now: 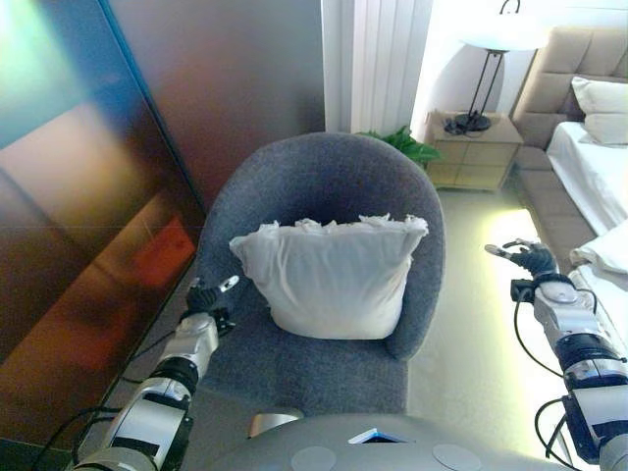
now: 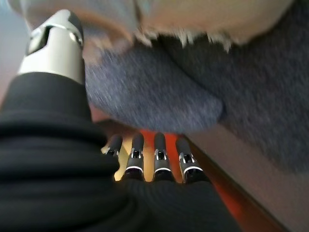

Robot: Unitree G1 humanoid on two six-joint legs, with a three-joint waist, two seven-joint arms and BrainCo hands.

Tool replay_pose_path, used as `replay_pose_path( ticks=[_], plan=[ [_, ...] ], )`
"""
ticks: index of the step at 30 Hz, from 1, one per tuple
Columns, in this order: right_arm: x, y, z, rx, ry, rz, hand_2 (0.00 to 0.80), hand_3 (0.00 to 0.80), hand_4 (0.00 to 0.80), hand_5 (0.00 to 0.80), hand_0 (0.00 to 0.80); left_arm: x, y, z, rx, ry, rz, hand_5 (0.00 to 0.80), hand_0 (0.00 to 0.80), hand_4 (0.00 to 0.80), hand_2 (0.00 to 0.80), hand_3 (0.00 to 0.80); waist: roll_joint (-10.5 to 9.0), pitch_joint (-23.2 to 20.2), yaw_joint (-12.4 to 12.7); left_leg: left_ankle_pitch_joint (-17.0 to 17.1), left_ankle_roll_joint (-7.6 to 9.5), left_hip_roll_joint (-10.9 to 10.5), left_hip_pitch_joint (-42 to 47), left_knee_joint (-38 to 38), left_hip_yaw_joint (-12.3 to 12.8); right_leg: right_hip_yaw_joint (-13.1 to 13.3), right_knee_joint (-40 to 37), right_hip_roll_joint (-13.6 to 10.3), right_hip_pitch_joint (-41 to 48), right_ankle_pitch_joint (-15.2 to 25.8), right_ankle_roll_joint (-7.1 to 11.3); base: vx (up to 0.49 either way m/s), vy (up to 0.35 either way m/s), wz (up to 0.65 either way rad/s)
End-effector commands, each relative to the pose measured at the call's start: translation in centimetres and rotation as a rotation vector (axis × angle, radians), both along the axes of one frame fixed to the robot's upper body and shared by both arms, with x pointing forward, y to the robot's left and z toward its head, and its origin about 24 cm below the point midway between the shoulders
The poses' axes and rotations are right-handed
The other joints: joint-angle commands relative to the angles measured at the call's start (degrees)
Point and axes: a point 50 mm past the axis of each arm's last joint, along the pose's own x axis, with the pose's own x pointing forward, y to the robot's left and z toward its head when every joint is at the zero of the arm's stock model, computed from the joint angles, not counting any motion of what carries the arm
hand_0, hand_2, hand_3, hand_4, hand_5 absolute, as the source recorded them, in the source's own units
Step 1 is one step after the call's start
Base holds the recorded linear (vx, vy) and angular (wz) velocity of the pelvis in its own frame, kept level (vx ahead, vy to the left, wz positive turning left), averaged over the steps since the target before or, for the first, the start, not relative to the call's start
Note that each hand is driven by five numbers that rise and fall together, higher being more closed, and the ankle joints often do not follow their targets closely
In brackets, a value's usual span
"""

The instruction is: Pick up the cushion and take it to the sofa

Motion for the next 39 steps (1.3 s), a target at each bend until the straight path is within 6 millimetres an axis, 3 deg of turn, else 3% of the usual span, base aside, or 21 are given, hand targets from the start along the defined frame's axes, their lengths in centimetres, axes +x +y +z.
replay_pose_path(
  ticks=[1,9,13,16,19,24,28,31,35,39],
  plan=[
    [1.3,-1.3,3.7,-0.068,-0.122,0.025,0.000,0.000,0.000,0.000,0.000,0.8,0.8,0.9,0.025,-0.068,0.003,0.000,0.000,0.000,0.000,0.000,-1.10,-0.7,1.0,-9.7,-3.88,3.1,-4.2,11.1,1.8,-4.5,-0.2,-4.5,-12.4,10.5,0.35,-0.056,0.022,0.05],
    [-1.4,-4.3,5.1,-0.135,-0.096,-0.052,0.000,0.000,0.000,0.000,0.000,-3.3,4.0,0.3,0.036,-0.050,0.087,0.000,0.000,0.000,0.000,0.000,-0.31,1.2,1.6,-9.3,-4.12,2.8,-4.8,10.5,1.5,-5.3,-0.3,-4.3,-12.9,10.5,0.05,-0.107,0.004,0.01],
    [-3.9,-6.1,5.6,-0.158,-0.086,-0.116,0.000,0.000,0.000,0.000,0.000,-6.6,5.7,-0.1,0.031,-0.021,0.167,0.000,0.000,0.000,0.000,0.000,0.18,2.3,1.6,-8.7,-4.11,2.9,-5.7,9.3,0.9,-5.0,-0.8,-3.6,-13.9,10.4,-0.09,-0.224,-0.004,0.01],
    [-6.8,-7.1,4.2,-0.149,-0.023,-0.188,0.000,0.000,0.000,0.000,0.000,-9.7,6.2,-1.2,-0.005,0.044,0.238,0.000,0.000,0.000,0.000,0.000,0.29,2.9,1.3,-8.1,-3.95,3.1,-6.1,8.4,0.5,-4.7,-1.2,-3.1,-14.1,10.3,-0.22,-0.229,-0.007,-0.01],
    [-10.1,-7.2,1.1,-0.112,0.081,-0.259,0.000,0.000,0.000,0.000,0.000,-12.7,6.3,-2.4,-0.042,0.150,0.273,0.000,0.000,0.000,0.000,0.000,-0.10,3.0,1.1,-7.9,-3.87,3.4,-6.1,8.1,0.2,-4.4,-1.8,-2.5,-13.6,10.3,-0.30,-0.179,-0.049,0.00],
    [-17.9,-4.3,-6.5,-0.009,0.322,-0.362,0.000,0.000,0.000,0.000,0.000,-18.5,4.6,-4.7,-0.099,0.388,0.253,0.000,0.000,0.000,0.000,0.000,-1.29,2.1,0.8,-7.6,-3.61,3.9,-4.9,6.9,-0.4,-3.9,-2.6,-1.3,-11.6,9.9,-0.45,-0.141,-0.096,0.00],
    [-24.1,-0.1,-11.7,0.114,0.582,-0.409,0.000,0.000,0.000,0.000,0.000,-23.2,2.3,-6.2,-0.158,0.572,0.293,0.000,0.000,0.000,0.000,0.000,-2.17,0.8,0.7,-7.6,-3.04,3.8,-3.5,5.3,-0.8,-2.9,-3.6,-0.4,-9.9,9.5,-0.51,-0.093,-0.070,-0.01],
    [-27.9,3.9,-14.2,0.178,0.798,-0.361,0.000,0.000,0.000,0.000,0.000,-25.6,0.3,-7.0,-0.180,0.691,0.307,0.000,0.000,0.000,0.000,0.000,-2.62,-0.3,0.9,-7.7,-2.84,3.7,-2.4,4.0,-0.7,-2.4,-4.3,0.1,-8.8,9.3,-0.54,-0.086,-0.051,-0.02],
    [-30.9,8.6,-16.0,0.283,0.993,-0.363,0.000,0.000,0.000,0.000,0.000,-26.9,-2.0,-7.6,-0.198,0.809,0.282,0.000,0.000,0.000,0.000,0.000,-3.06,-1.2,0.9,-7.9,-2.56,3.7,-1.4,2.6,-0.6,-2.0,-5.3,0.6,-7.6,8.9,-0.67,-0.075,-0.036,-0.06],
    [-31.4,11.6,-16.8,0.345,1.099,-0.272,0.000,0.000,0.000,0.000,0.000,-27.0,-3.5,-8.0,-0.227,0.857,0.268,0.000,0.000,0.000,0.000,0.000,-3.01,-1.6,0.7,-8.2,-2.17,3.7,-0.7,1.3,-0.3,-1.5,-5.8,0.9,-7.4,8.6,-0.75,-0.110,-0.015,-0.02]
  ],
)
